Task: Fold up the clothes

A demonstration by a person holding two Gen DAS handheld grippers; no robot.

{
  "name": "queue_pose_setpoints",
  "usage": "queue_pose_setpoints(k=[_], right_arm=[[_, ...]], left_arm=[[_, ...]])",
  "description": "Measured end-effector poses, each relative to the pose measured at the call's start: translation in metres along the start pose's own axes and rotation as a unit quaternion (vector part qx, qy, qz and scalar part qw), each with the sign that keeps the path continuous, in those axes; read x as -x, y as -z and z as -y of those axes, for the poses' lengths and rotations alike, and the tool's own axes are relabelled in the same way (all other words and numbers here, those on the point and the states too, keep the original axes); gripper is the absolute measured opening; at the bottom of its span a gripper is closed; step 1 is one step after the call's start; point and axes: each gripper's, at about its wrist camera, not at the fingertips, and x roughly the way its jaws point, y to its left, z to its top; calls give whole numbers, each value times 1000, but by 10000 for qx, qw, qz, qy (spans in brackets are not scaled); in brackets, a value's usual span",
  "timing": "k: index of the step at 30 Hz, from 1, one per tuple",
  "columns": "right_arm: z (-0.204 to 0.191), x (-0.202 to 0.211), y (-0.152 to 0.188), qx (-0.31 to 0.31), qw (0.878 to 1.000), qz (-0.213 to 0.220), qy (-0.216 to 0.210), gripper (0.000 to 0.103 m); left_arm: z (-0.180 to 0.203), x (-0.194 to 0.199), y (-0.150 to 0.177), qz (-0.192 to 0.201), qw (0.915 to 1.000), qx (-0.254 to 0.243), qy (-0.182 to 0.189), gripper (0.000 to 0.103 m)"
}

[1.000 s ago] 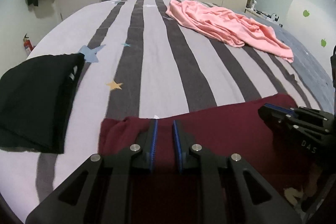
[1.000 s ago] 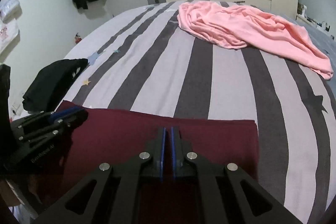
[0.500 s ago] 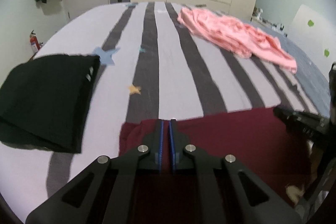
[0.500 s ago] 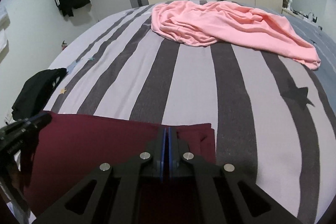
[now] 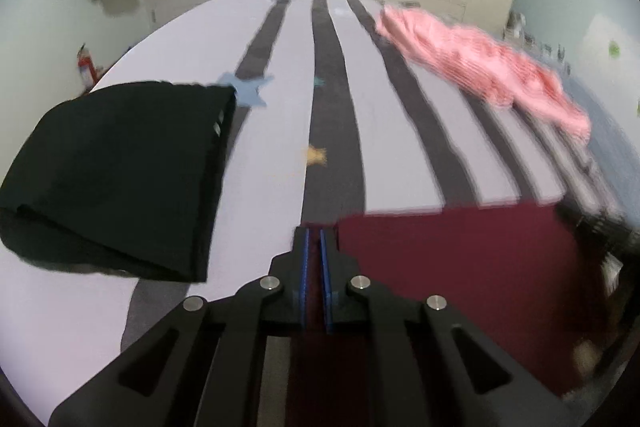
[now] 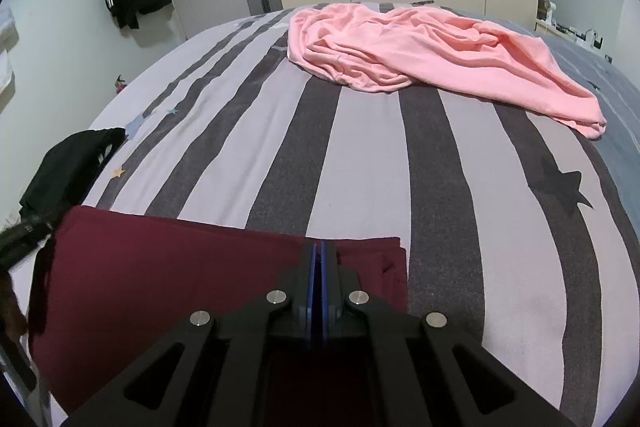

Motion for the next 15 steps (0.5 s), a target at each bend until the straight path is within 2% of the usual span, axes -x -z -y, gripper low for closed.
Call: queue_pose_setpoints(k=[5, 9, 12, 13, 14, 15], right_arm=[[4, -2, 1, -100, 9999, -3, -103, 1], [0, 7, -5, -9, 10000, 4, 19, 2], [0, 26, -9, 118, 9998, 78, 146, 18], [4, 33, -8, 103, 9997, 54, 222, 36], [8, 43, -6, 52, 9998, 74, 202, 49], [12, 54, -4, -26, 9999, 128, 104, 50]], left_arm=[[-4, -2, -1, -13, 9999, 78, 112, 5], [-12, 17, -11, 120, 9997, 207, 35, 5], [-22, 38, -16, 234, 9989, 378, 134, 9], [-25, 43, -17, 232, 9988, 405, 167, 13], [-26, 49, -17, 242, 9988, 383, 199, 17], [-27, 56, -16, 240, 9987, 364, 252, 20]])
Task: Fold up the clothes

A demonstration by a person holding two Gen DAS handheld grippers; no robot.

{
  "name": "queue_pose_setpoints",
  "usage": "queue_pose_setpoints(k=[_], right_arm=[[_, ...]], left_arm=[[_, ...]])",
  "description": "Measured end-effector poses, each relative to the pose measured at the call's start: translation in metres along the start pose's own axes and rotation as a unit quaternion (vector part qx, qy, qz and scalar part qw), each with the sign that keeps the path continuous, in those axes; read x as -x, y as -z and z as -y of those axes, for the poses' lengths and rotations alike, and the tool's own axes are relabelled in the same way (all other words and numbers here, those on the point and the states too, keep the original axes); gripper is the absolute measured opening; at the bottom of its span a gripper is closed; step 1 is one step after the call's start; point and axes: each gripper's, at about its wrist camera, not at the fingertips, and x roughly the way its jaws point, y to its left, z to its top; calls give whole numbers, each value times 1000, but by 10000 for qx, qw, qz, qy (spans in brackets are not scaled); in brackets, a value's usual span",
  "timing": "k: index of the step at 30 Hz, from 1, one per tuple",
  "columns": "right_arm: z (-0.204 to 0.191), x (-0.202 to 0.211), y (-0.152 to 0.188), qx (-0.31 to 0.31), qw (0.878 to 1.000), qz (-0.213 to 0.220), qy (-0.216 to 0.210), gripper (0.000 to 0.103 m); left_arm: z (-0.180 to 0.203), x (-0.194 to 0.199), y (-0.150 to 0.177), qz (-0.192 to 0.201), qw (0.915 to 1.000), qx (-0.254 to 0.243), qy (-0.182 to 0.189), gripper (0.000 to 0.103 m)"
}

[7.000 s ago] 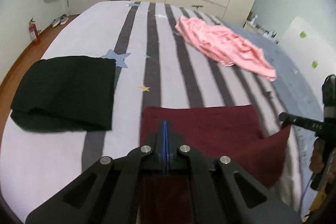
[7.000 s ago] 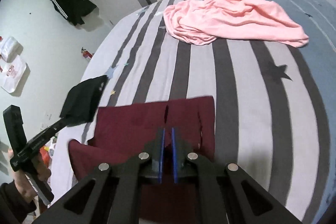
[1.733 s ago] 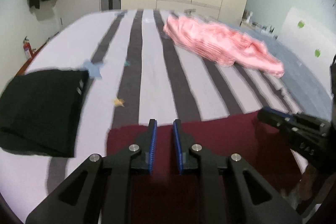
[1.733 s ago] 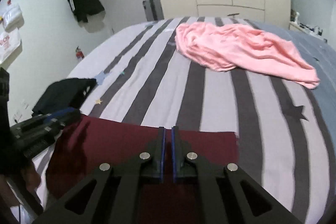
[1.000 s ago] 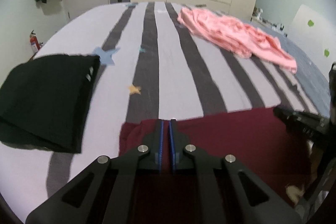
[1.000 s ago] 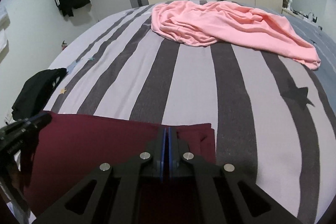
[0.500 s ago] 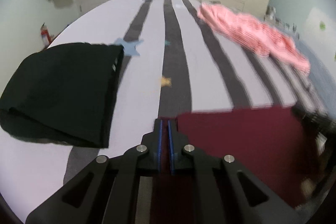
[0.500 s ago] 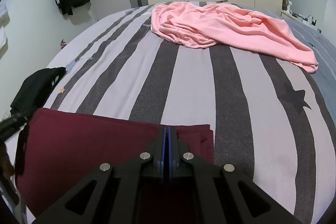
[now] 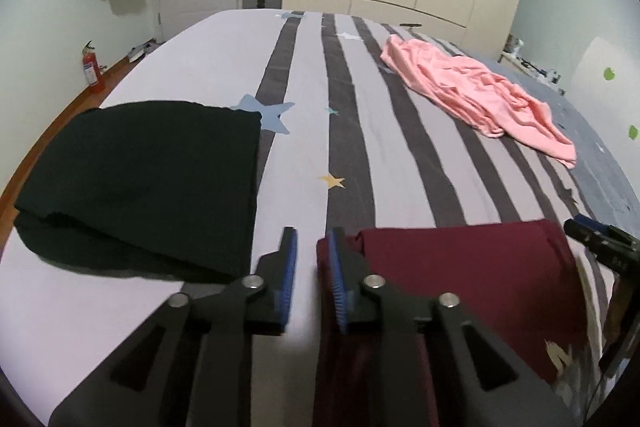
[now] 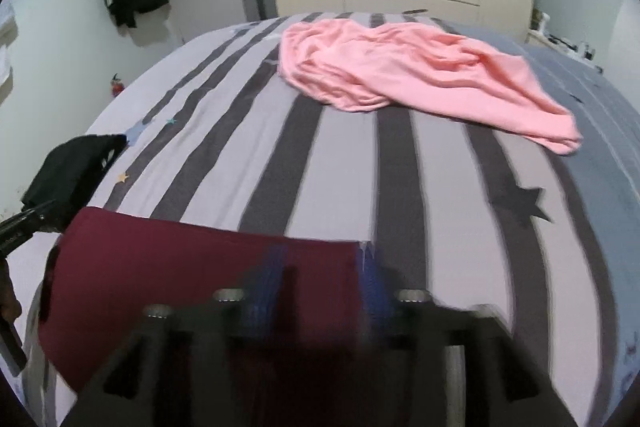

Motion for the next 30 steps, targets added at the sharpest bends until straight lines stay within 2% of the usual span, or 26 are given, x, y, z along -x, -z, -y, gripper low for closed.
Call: queue_pose_setpoints(k=[2, 3, 4, 5, 9, 15, 19, 22, 26, 30], right_arm=[[7, 16, 7, -87, 9999, -31, -78, 57], [9, 23, 12, -111, 9999, -93, -80, 58], [12, 29, 18, -158, 9997, -167, -97, 58], [14, 33, 25, -222, 9994, -251, -128, 58], [21, 37, 50, -480, 9969, -587, -228, 58], [28, 21, 65, -940, 9909, -786, -553, 58], [37, 8, 67, -1442, 9825, -742, -917, 60], [42, 0, 66, -1672, 9773, -692, -1100, 60], [39, -4, 63, -1698, 9740, -703, -1323, 60], [30, -7, 64, -1637, 9716, -776, -1522, 57]], left_arm=[[-1, 11, 4, -82, 9998, 80, 158, 36], [-1, 15, 6, -136, 9995, 141, 245, 42], [0, 19, 10, -183, 9990, 221, 331, 53], [0, 24, 14, -230, 9984, 301, 416, 56], [2, 22, 35, -548, 9943, 687, 604, 62], [-8, -5, 52, -879, 9899, 1009, 476, 65], [-15, -16, 55, -869, 9862, 1199, 735, 71], [-18, -18, 54, -846, 9832, 1369, 859, 72], [-8, -17, 56, -849, 9815, 1307, 1109, 72], [17, -24, 55, -994, 9838, 899, 1190, 72]])
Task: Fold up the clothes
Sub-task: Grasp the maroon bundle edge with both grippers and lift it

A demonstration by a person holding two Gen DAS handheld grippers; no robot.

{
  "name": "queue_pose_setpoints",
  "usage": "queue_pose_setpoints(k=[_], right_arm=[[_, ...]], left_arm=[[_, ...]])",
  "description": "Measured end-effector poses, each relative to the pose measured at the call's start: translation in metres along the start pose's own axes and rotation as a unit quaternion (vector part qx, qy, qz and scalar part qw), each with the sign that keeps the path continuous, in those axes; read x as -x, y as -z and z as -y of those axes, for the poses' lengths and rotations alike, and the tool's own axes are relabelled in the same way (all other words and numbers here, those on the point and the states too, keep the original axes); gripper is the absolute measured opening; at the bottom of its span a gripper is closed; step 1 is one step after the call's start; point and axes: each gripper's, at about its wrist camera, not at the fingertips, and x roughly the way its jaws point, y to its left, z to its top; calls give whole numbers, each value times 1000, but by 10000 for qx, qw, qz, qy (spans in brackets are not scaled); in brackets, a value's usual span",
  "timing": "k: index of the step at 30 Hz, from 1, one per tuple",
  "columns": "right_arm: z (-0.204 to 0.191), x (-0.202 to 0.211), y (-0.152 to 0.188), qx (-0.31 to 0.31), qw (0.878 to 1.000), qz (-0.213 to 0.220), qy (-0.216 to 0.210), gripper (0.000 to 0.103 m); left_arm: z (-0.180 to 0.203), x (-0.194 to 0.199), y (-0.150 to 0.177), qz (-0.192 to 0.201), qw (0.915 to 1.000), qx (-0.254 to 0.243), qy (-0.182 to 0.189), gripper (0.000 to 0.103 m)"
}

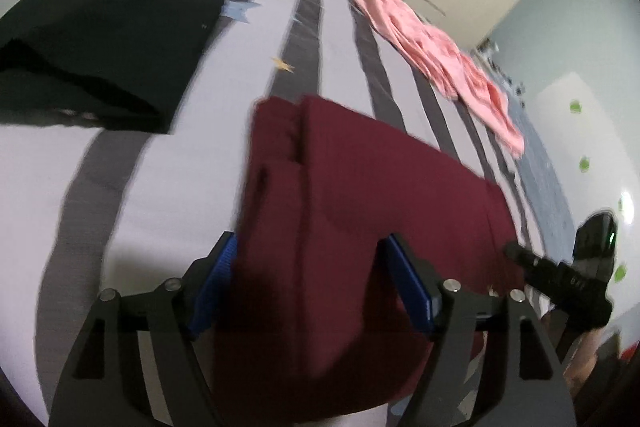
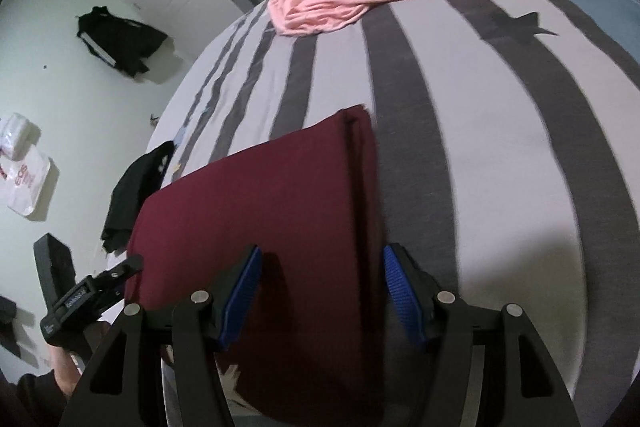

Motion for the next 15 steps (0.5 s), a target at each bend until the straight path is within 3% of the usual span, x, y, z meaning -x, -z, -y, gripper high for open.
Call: queue_pose_setpoints(k=[3, 5, 6, 8, 11, 15], right_arm=[[-4, -7, 5, -25, 9999, -46, -100, 57], [-9, -11, 6, 131, 9999, -62, -37, 56], [-8, -12, 5, 115, 9999, -73, -53, 52], [0, -10, 2, -86, 9998, -101, -172, 28], [1, -8, 1, -71, 9998, -98, -163, 17], [-22, 6, -2, 178, 9997, 90, 163, 13]], left_arm=[[6, -7, 1, -63, 10000, -26, -40, 72], [6, -9, 0, -63, 10000, 15, -14, 65], [7, -8, 0, -60, 10000, -6, 10, 62], [6, -4, 3, -33, 10000, -44, 54, 48], [5, 0, 3, 45, 9999, -53, 104, 36], [9, 12, -2, 265, 9995, -154, 93, 26]])
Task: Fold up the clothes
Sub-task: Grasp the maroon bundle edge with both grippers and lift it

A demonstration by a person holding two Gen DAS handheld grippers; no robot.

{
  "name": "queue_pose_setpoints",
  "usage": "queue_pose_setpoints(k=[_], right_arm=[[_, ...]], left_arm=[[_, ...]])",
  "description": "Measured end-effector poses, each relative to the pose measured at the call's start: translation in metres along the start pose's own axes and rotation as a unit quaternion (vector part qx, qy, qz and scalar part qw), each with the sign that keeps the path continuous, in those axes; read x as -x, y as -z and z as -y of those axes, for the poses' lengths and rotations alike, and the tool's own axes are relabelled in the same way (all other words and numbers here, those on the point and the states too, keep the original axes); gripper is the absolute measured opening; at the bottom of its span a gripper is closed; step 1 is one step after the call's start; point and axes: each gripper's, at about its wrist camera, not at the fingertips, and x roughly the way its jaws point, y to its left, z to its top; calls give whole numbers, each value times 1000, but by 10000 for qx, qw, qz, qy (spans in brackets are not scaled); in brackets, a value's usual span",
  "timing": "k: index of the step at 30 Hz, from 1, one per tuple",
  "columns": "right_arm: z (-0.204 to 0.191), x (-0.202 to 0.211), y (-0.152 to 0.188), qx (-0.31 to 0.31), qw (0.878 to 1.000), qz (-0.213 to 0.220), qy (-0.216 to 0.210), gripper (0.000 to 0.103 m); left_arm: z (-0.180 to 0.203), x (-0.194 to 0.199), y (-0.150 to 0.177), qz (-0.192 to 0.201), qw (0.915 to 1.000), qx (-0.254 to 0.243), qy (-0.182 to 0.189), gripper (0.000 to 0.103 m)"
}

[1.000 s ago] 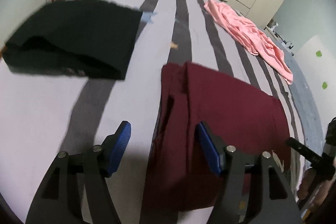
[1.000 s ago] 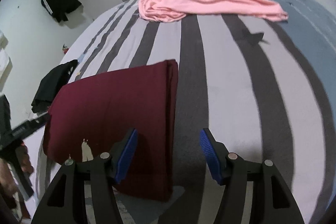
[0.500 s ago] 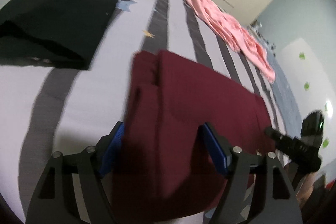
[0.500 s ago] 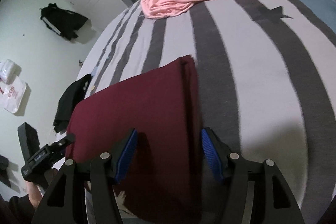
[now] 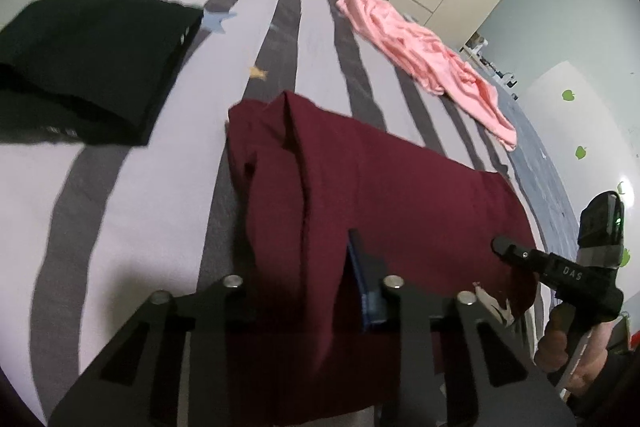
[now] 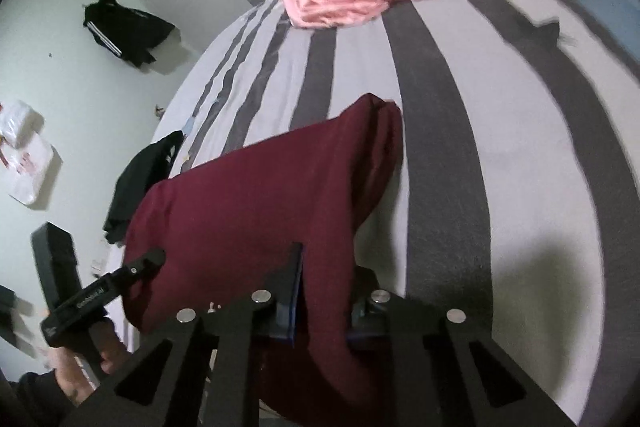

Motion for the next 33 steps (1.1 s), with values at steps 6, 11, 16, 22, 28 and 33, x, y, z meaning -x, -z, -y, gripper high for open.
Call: queue_pose_setpoints(k=[6, 11, 16, 22, 28, 33], right_arm=[[-44, 33, -10, 184, 9990, 405, 88, 12], [-104, 34, -39, 385, 9968, 702, -83, 12], [-186, -11, -74, 540, 9947, 788, -382, 12], [-285, -104, -92, 759, 9928, 615, -698, 12], [-321, -170, -82, 848, 9941, 214, -649, 12], [-318, -182, -78, 814, 9949, 69, -598, 12]], left_arm=[[-3, 44, -34, 490, 9984, -78, 261, 24], [-36, 85, -87, 840, 9957, -226, 327, 24], [-100, 118, -143, 1008, 9942, -364, -16, 24], [-207, 137, -191, 933, 9930, -332, -644, 24], [-265, 121, -192, 613, 9946, -123, -825, 24], [-280, 111, -174, 514, 9962, 81, -694, 24]])
